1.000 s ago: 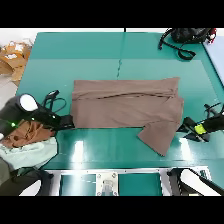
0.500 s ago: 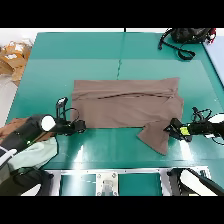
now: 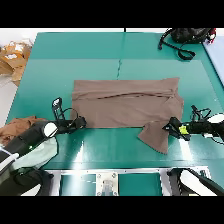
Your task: Fold the shirts.
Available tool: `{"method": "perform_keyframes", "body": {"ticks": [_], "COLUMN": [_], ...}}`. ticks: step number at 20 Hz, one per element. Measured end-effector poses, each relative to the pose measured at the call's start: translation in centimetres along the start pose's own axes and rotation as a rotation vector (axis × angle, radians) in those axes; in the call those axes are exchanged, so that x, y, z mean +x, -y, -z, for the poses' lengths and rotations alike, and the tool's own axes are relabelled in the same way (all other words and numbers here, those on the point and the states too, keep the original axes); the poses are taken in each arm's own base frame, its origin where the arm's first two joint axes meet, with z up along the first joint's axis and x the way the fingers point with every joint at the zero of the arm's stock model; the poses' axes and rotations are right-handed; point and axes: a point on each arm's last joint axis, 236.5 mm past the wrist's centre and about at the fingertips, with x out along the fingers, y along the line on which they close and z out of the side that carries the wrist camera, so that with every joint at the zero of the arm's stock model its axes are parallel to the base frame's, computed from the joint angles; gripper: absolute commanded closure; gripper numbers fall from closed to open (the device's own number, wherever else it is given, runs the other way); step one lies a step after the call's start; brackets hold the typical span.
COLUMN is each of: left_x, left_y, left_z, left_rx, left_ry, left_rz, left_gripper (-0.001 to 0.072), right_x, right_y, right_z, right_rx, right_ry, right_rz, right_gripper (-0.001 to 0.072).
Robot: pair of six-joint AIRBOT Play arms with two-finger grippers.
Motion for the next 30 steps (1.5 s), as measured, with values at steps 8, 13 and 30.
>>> {"method": "perform_keyframes", "body": {"ticks": [8,13,30], "left_x": [1.7,1.3,-6.2], "left_y": [-0.5,-0.9,1.4], "left_z": [0.9,1.5,-8.1], "left_rx": [-0.098,-0.06,0.24], "left_ry": [-0.04,-0.072,0.015], "left_rz": [-0.007,-0.022,-0.103], "left_gripper": [0.0685,0.0685,0.0685], "right_x": [-0.1,-0.7,-9.4], "right_y": [0.1,0.2,-7.4], "right_z": [0.0,0.7,-5.2], "right_rx": [-0.015,-0.046,-0.184], "right_ry": [-0.002,-0.029,0.181], "right_rz": [0.008,0.02,-0.018], "right_gripper": [0.0644,0.0696,0.0695]}}
